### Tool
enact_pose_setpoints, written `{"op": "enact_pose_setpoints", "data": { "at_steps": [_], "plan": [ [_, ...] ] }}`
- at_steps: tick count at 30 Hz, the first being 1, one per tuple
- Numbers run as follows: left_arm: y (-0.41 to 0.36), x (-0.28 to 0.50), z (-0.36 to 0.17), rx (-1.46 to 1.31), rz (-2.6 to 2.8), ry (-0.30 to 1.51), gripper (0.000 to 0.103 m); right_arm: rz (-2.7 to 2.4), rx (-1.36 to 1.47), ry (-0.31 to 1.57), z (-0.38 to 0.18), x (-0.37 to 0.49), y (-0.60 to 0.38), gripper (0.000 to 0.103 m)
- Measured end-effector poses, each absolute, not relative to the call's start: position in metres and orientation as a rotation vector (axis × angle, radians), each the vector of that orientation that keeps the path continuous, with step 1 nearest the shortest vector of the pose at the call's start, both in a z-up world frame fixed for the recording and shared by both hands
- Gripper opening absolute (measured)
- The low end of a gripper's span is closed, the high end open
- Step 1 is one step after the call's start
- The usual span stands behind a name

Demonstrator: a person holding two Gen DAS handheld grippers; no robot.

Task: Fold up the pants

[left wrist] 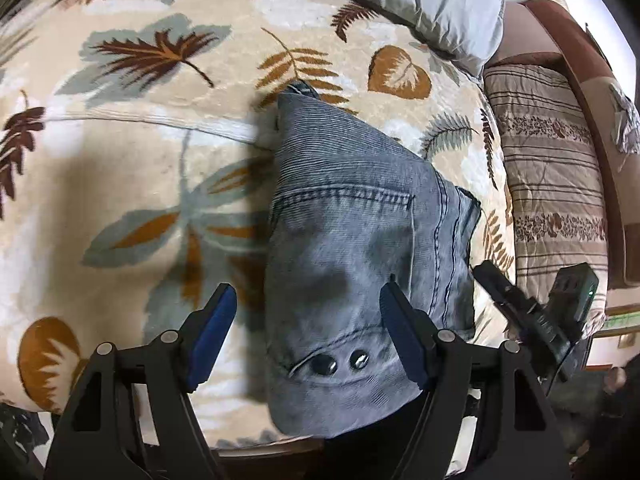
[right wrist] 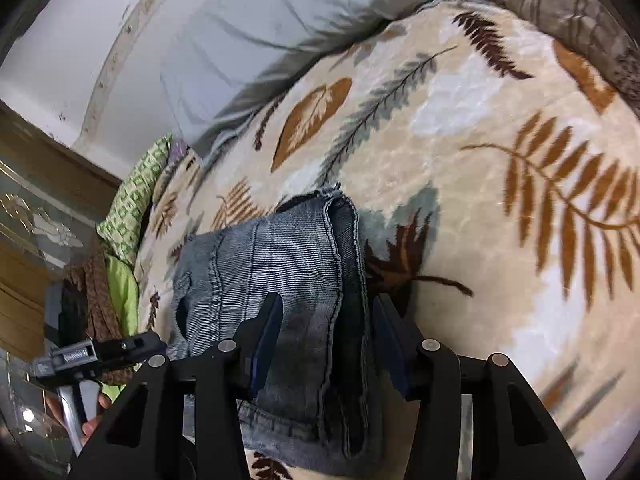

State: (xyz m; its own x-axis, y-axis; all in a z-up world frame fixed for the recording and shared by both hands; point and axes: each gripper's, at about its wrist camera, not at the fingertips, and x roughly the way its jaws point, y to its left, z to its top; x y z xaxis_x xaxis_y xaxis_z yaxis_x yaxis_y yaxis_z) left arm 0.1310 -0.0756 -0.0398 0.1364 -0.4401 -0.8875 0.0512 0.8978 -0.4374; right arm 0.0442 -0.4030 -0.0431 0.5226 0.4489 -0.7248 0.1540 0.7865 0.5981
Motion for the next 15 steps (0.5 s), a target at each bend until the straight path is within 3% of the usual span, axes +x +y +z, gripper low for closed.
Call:
{"op": "enact_pose_setpoints", "data": {
  "at_steps": [8,15],
  "plan": [
    [-0.105,0.138,-0.063,-0.224,-0.331,1.425,0.074,0.135,0.465,1.080,-0.060,0.066,-0.383,0.045],
    [-0.081,0.146,-0.064,-0.322,-0.427,1.446,0.074,0.301,0.670,1.095,-0.071,0.059,-0.412,0.049]
  ]
}}
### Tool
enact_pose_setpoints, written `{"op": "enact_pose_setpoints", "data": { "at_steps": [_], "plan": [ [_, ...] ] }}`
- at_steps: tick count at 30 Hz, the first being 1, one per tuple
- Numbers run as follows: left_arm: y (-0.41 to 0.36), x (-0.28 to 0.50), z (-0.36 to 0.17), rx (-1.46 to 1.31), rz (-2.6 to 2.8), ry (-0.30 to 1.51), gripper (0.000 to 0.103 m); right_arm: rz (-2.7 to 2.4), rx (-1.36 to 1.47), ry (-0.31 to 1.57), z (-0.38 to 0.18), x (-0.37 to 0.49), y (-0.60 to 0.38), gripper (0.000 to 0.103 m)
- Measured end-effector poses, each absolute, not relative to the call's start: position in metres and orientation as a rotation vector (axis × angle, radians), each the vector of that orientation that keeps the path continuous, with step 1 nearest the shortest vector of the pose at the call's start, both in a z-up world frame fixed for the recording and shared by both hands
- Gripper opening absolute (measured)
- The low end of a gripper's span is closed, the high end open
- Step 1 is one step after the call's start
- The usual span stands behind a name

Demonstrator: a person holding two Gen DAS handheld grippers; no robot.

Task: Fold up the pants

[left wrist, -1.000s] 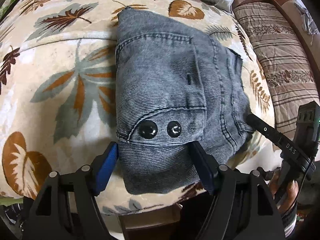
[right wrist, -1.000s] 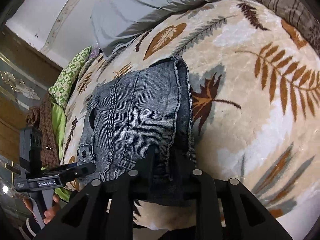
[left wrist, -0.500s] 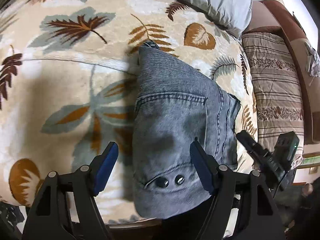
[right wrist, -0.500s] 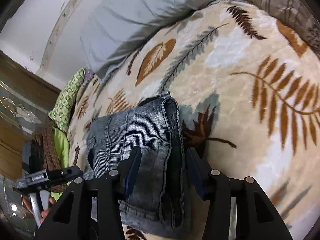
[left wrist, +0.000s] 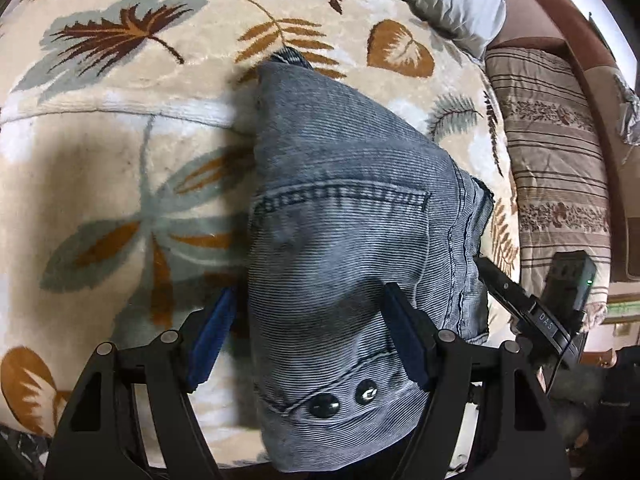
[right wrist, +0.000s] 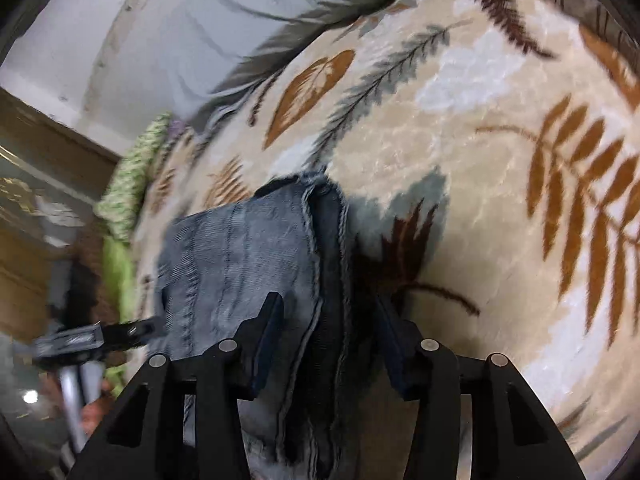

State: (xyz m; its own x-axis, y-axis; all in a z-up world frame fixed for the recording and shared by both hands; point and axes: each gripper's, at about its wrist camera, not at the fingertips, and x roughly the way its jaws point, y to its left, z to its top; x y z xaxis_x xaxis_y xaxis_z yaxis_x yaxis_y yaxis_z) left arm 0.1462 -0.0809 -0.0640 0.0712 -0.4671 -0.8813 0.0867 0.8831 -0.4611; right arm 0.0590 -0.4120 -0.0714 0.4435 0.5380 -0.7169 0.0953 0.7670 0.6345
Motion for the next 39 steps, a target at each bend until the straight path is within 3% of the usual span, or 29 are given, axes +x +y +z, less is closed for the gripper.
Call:
{"op": "enact_pose_setpoints", "data": {
  "at_steps": [5,13,15,16,17,20,23,25,39],
  "plan": [
    [-0.083,0.146,-0.075,-0.368,-0.501,1.482,0.076,0.420,0.756,1.093,-0.085,0.055,-0.419,0.052],
    [-0.109,0.142,-0.077,-0.312,-0.539,1.452,0.097,0.580,0.824,1.088,-0.096,0.066,-0.403,0.059],
    [-0.118,0.139,-0.074,-0.254,-0.529,1.441,0.098,0.560,0.748,1.091,-0.093,0.068,-0.394,0.055],
    [-0.121,0.138,-0.073,-0.227,-0.525,1.434,0.097,0.532,0.672,1.095,-0.088,0.067,-0.387,0.047],
    [-0.121,0.136,-0.071,-0.205,-0.519,1.429,0.090,0.504,0.604,1.095,-0.082,0.066,-0.382,0.039],
    [-0.126,0.131,-0.061,-0.131,-0.504,1.396,0.069,0.471,0.534,1.074,-0.067,0.058,-0.373,0.027],
    [-0.134,0.122,-0.045,-0.039,-0.493,1.337,0.051,0.450,0.498,1.051,-0.052,0.052,-0.365,0.022],
    [-0.136,0.113,-0.034,-0.006,-0.500,1.302,0.046,0.442,0.486,1.031,-0.040,0.045,-0.360,0.021],
    [-0.086,0.135,0.044,-0.018,-0.454,1.142,0.043,0.502,0.423,0.884,0.031,0.062,-0.314,0.021]
  ]
}}
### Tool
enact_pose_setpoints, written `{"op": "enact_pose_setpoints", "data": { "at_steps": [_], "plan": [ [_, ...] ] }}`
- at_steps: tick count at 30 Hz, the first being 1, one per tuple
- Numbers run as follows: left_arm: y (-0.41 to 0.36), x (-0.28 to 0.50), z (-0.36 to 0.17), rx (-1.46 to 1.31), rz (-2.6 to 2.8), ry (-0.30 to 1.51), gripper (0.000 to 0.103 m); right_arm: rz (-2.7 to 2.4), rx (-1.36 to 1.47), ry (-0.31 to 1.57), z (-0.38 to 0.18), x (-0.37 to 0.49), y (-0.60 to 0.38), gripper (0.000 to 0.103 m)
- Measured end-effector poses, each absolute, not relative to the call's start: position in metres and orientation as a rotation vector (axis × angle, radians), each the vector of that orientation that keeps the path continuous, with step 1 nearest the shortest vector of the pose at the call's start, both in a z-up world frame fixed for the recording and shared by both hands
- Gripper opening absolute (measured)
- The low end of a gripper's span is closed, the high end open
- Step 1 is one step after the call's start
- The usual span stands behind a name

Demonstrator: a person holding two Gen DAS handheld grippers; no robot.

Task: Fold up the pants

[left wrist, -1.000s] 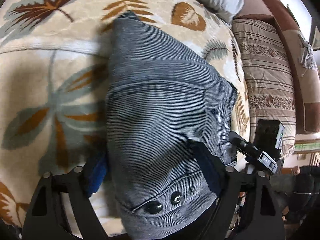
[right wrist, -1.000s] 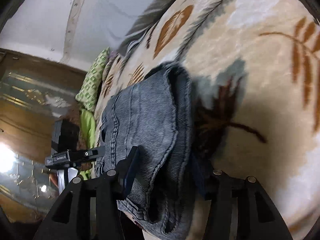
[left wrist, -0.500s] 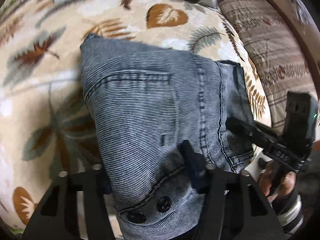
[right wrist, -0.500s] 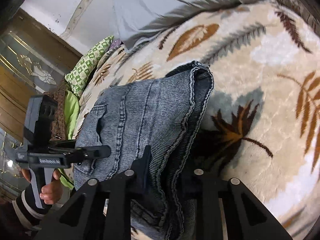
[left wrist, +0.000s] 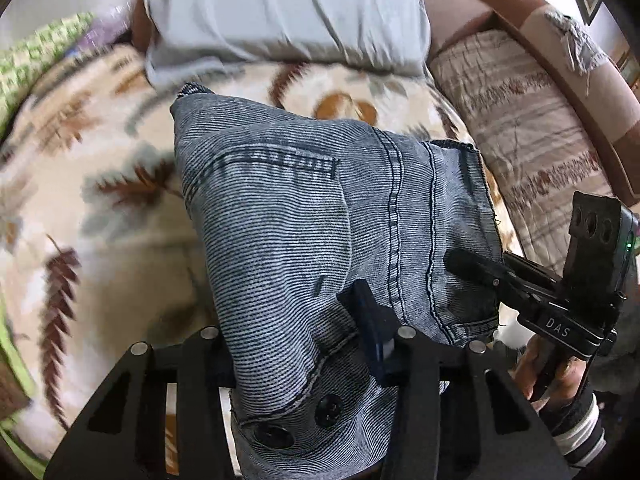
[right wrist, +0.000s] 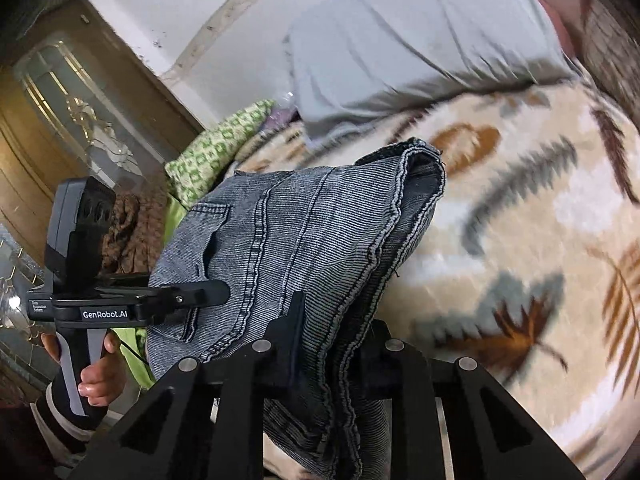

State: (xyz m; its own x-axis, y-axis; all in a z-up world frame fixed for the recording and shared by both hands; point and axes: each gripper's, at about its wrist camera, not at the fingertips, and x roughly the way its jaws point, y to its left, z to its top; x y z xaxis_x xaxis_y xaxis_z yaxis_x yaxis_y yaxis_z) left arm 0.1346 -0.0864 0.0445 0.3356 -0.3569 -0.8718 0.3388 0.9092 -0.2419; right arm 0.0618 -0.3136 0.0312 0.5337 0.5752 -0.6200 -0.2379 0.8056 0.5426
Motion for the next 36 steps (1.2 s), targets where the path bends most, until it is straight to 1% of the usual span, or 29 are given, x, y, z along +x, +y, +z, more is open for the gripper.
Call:
{"op": "enact_pose_setpoints", "data": {
  "at_steps": [4,9,21,24,28,29,30,32,33,36],
  "plan": [
    [-0.078,0.160,0.050,0.022,-0.403,1.099,0.043,0.514,0.392,0.864,0.037,0.095,-0.299,0.021],
    [-0.067,0.196,0.032,0.008,-0.343,1.118,0.043,0.494,0.342,0.880,0.029,0.138,-0.280,0.021],
    [-0.057,0.244,-0.025,-0.010,-0.283,1.195,0.043,0.454,0.290,0.970,-0.029,0.205,-0.253,0.021],
    [-0.057,0.246,-0.037,0.006,-0.277,1.203,0.049,0.444,0.276,0.991,-0.043,0.208,-0.253,0.024],
    [-0.056,0.243,-0.039,0.026,-0.273,1.173,0.062,0.410,0.285,0.998,-0.053,0.209,-0.261,0.034],
    [-0.056,0.243,-0.039,0.035,-0.266,1.168,0.064,0.392,0.284,1.000,-0.056,0.209,-0.266,0.034],
    [-0.055,0.244,-0.039,0.039,-0.263,1.167,0.066,0.373,0.281,0.999,-0.056,0.208,-0.270,0.034],
    [-0.052,0.242,-0.037,0.039,-0.255,1.161,0.068,0.345,0.279,0.998,-0.056,0.207,-0.280,0.040],
    [-0.051,0.241,-0.035,0.041,-0.247,1.157,0.069,0.331,0.277,0.995,-0.054,0.205,-0.285,0.042],
    [-0.048,0.234,-0.026,0.051,-0.218,1.139,0.072,0.273,0.215,0.981,-0.041,0.195,-0.291,0.043]
  ]
}}
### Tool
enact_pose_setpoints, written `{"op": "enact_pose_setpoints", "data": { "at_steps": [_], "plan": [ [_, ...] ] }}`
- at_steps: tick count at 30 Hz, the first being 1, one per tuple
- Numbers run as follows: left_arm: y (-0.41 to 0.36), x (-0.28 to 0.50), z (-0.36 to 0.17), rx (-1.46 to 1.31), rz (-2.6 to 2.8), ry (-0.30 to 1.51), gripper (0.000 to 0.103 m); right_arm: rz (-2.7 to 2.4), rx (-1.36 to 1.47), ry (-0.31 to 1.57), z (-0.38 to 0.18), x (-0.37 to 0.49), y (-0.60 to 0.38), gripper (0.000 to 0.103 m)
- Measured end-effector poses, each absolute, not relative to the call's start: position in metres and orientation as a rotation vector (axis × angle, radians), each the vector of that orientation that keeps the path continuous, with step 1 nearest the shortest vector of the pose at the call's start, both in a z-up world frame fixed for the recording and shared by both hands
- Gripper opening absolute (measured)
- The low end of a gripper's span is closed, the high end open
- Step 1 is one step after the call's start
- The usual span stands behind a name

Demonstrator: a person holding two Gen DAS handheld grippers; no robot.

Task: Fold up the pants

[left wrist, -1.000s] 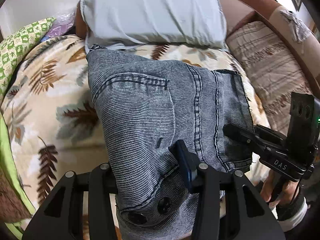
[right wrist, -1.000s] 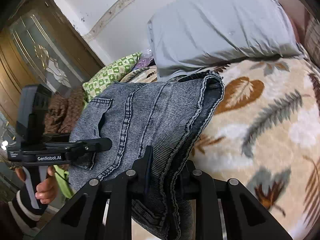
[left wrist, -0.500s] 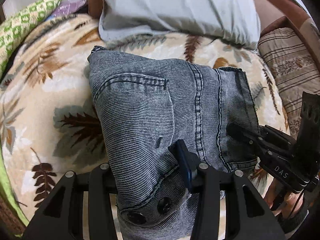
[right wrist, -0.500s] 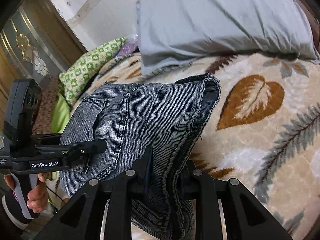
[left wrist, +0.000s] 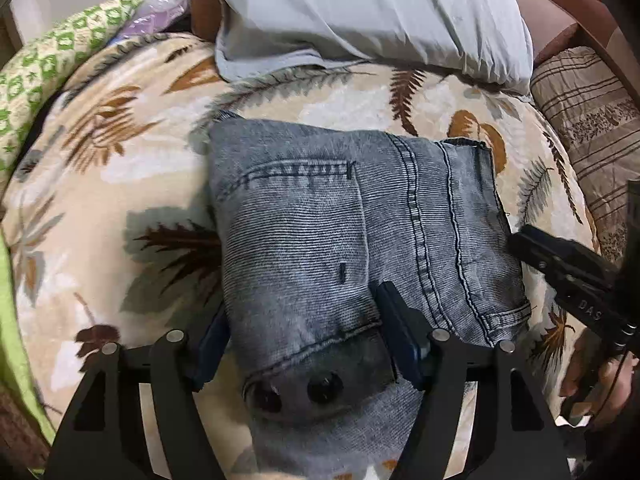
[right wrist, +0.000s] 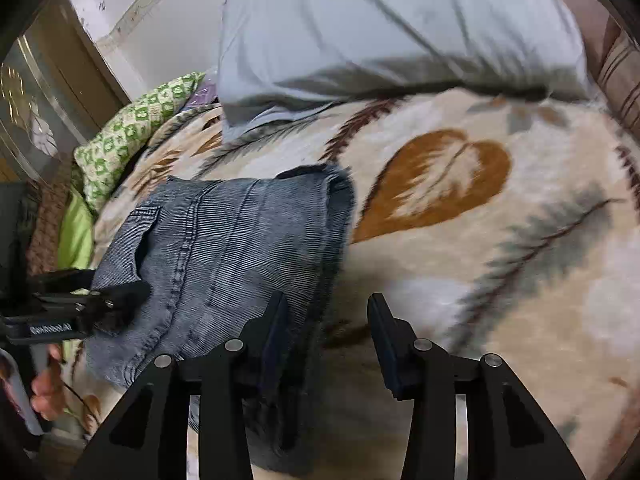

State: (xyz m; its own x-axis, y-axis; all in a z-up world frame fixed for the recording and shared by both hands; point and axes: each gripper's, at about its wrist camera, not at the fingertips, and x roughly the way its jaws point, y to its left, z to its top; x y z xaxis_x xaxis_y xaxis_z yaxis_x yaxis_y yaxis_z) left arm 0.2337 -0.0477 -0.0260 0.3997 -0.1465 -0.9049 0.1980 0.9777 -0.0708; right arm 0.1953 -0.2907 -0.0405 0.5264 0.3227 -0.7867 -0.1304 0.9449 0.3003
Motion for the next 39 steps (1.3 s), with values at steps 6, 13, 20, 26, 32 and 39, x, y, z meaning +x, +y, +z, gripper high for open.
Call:
{"op": "enact_pose_setpoints", "data": {
  "at_steps": [6,13,20,26,32,39],
  "plan": [
    [-0.041,0.210,-0.009,0.065,-0.155,1.091,0.079,0.204,0.143,0.948,-0.014,0.167,-0.300,0.067],
    [-0.037,0.174,0.003,0.100,-0.072,1.034,0.079,0.144,0.114,0.908,0.012,0.129,-0.303,0.089],
    [-0.034,0.136,0.001,0.093,-0.024,1.016,0.079,0.089,0.066,0.910,0.025,0.090,-0.289,0.103],
    [-0.029,0.099,-0.005,0.089,-0.005,1.010,0.079,0.101,0.056,0.921,0.028,0.054,-0.275,0.103],
    [-0.026,0.071,-0.011,0.071,0.000,1.012,0.079,0.127,-0.038,0.936,0.027,0.031,-0.256,0.103],
    [-0.032,0.059,-0.014,0.064,-0.035,1.027,0.079,0.108,-0.132,0.914,0.029,0.014,-0.242,0.103]
  ]
}}
